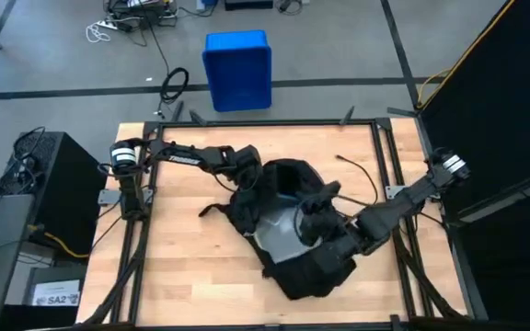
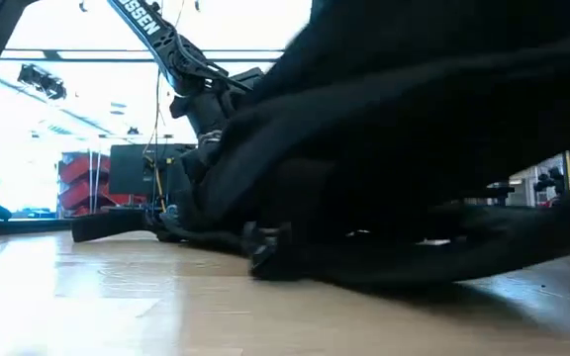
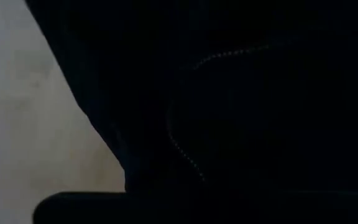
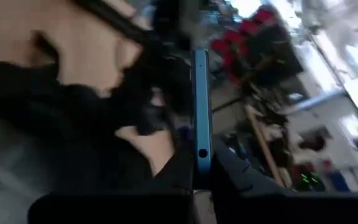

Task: Unpack backpack
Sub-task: Remove the phone from the backpack

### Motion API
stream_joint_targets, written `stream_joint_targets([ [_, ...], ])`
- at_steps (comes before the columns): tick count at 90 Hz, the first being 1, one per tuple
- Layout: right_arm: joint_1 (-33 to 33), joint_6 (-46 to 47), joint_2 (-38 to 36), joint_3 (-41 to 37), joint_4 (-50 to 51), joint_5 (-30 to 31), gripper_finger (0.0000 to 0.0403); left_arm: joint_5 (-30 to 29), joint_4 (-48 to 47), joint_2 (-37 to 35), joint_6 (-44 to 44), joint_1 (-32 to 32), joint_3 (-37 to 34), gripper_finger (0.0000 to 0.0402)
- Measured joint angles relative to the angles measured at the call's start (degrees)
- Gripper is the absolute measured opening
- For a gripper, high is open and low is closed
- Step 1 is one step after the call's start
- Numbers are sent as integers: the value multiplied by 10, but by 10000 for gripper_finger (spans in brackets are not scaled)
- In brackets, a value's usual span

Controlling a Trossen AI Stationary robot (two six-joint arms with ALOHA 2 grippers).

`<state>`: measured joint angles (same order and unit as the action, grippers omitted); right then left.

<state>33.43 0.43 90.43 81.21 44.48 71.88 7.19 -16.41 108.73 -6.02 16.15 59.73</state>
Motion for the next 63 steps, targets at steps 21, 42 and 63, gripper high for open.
stream_joint_targets([
  [21, -57, 135, -32, 0, 151, -77, 1, 15, -6, -2, -2, -9, 0, 0],
  [42, -127, 392, -27, -60, 398, -216, 1, 20, -4, -2, -13, -9, -1, 0],
  [63, -163, 461, -28, -178, 386, -357, 1, 34, 8, -2, -13, -9, -3, 0],
])
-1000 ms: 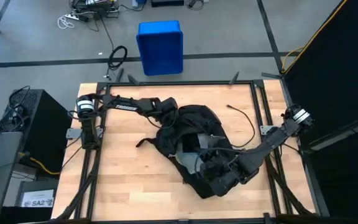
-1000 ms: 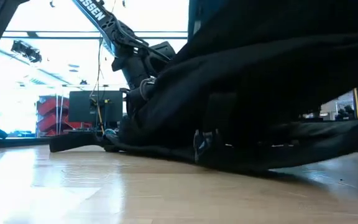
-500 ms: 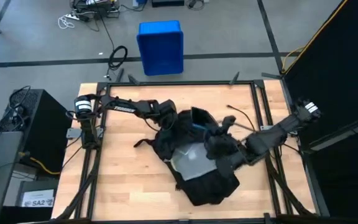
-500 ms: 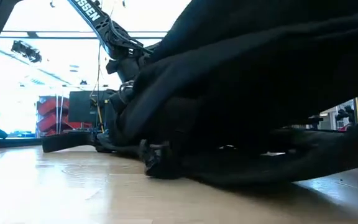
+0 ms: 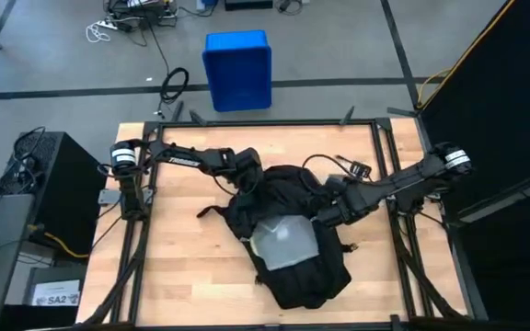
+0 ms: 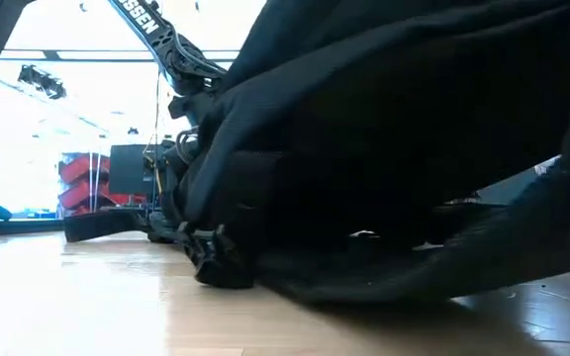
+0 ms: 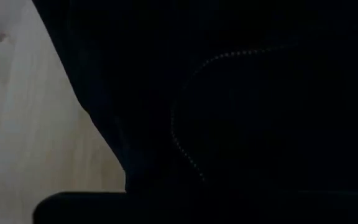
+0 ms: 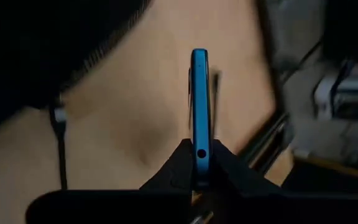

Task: Unpack backpack
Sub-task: Remove the phone from the backpack, then remove the zip lock bag from the backpack

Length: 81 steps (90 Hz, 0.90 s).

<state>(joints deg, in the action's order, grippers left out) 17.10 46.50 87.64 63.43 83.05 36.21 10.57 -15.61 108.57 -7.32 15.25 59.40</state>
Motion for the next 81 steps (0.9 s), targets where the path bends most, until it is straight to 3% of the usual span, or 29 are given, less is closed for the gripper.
stream_joint_targets([
  [19, -7, 10, 0, -84, -50, -34, 2, 6, 2, 0, 0, 0, 0, 0],
  [31, -7, 31, 0, -97, -76, -66, 38, 6, 3, 0, 0, 0, 0, 0],
  [58, 14, 15, 1, -63, -83, -69, 166, 9, 13, 0, -2, 0, -1, 0],
  [81, 35, 21, 1, 5, -34, -43, 201, 6, 14, 3, -15, 0, 9, 0],
])
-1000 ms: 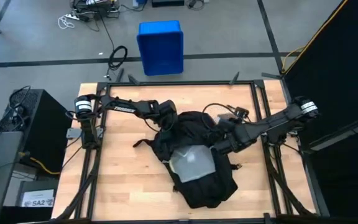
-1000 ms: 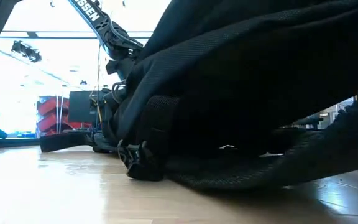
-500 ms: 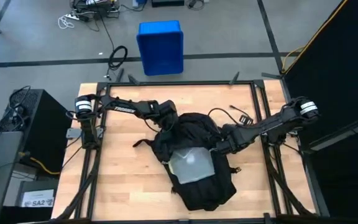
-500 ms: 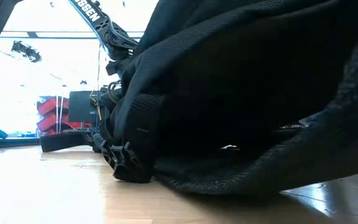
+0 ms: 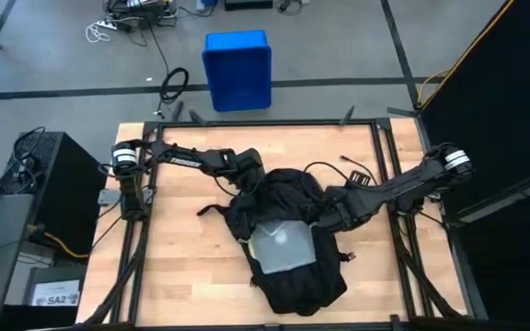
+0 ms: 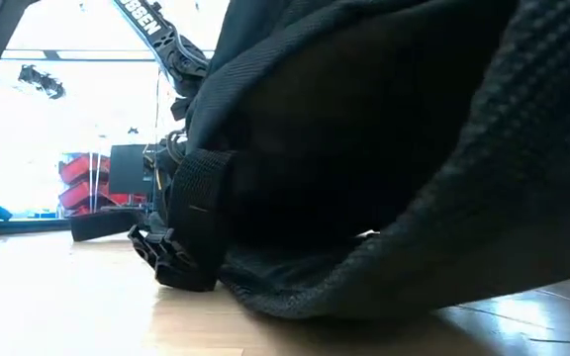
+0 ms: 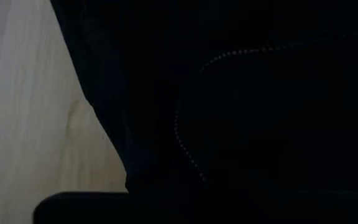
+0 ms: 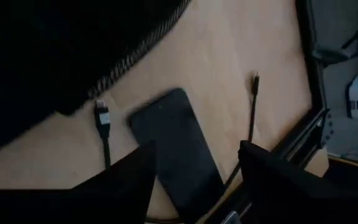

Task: Unpack backpack
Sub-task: Remove the zip lock bag from the backpack

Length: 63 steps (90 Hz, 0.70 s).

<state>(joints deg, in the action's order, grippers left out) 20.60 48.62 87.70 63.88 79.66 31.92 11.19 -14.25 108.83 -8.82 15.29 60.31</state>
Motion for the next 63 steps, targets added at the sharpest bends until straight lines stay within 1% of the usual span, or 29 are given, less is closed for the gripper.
stream_joint_targets([
  [12, 12, -6, 0, 37, -5, 25, 196, -16, -10, 3, -17, 5, 18, 0],
  [25, 29, -9, 0, 62, -44, 54, 184, -34, -24, 6, -26, 18, 45, 0],
  [32, 33, -40, 0, 60, -110, 54, 179, -50, -45, 6, -27, 23, 65, 0],
  [37, 37, -84, 0, 52, -176, 45, 177, -69, -63, 7, -27, 24, 80, 0],
  [45, 43, -170, 3, 37, -296, 3, 174, -103, -97, 8, -31, 29, 104, 1],
  [55, 46, -249, 3, 7, -429, -40, 174, -116, -137, 8, -42, 36, 127, 15],
  [59, 45, -265, 3, -5, -458, -49, 175, -116, -150, 8, -49, 36, 135, 25],
  [63, 43, -271, 3, -12, -465, -50, 176, -116, -166, 8, -58, 36, 143, 39],
])
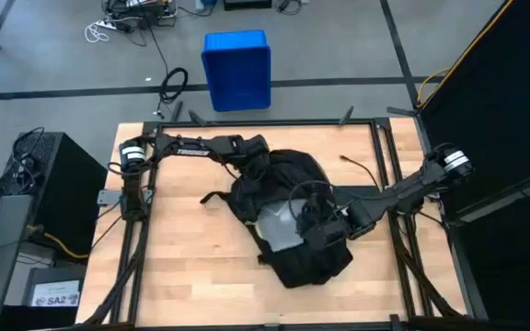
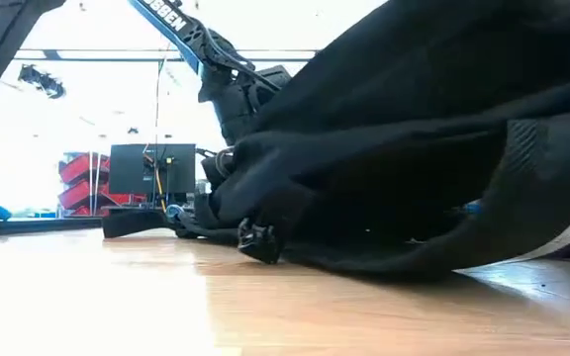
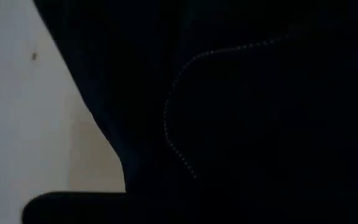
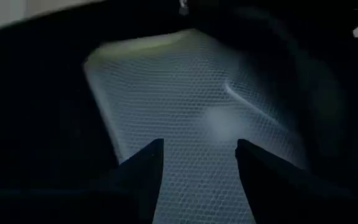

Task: Unpack backpack
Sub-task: Remove the zip lock bag from the backpack

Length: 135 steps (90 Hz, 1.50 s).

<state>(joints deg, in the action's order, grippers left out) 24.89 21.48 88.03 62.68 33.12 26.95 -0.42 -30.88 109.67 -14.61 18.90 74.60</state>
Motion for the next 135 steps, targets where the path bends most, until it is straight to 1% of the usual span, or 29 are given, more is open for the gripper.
stream_joint_targets([
  [13, -13, 11, 0, -29, -5, -1, 178, -2, -62, 0, -42, -1, 29, 101],
  [24, -29, 26, 0, -60, -24, -6, 175, -51, -147, 0, -46, 0, 68, 152],
  [30, -39, 27, 0, -85, -54, -15, 174, -63, -181, -4, -40, 4, 91, 172],
  [37, -52, 29, 0, -108, -98, -11, 174, -66, -173, -22, -38, 5, 100, 185],
  [52, -74, 25, 0, -140, -148, -11, 181, -63, -133, -85, -34, 2, 102, 187],
  [60, -79, 24, 0, -149, -170, -10, 184, -44, -121, -116, -32, -4, 102, 187],
  [70, -87, 30, 0, -160, -232, 5, 185, -4, -90, -152, -30, -35, 102, 187],
  [75, -90, 24, 0, -162, -257, 7, 183, 1, -70, -166, -31, -58, 102, 186],
  [80, -94, 13, 0, -162, -279, 7, 181, -7, -53, -181, -32, -79, 102, 182],
  [91, -103, -14, 0, -162, -321, 7, 181, -55, -44, -217, -36, -117, 102, 171],
  [100, -110, -37, 0, -162, -349, 7, 184, -95, -59, -246, -30, -142, 103, 165],
  [111, -116, -60, 0, -162, -367, 7, 185, -153, -75, -265, -28, -169, 103, 163],
  [117, -119, -66, 0, -162, -375, 7, 183, -152, -71, -270, -11, -180, 103, 163],
  [124, -120, -72, 0, -162, -374, 7, 181, -127, -49, -270, 4, -200, 95, 162],
  [135, -119, -104, 0, -162, -371, 1, 181, -119, -10, -245, 4, -244, 38, 162],
])
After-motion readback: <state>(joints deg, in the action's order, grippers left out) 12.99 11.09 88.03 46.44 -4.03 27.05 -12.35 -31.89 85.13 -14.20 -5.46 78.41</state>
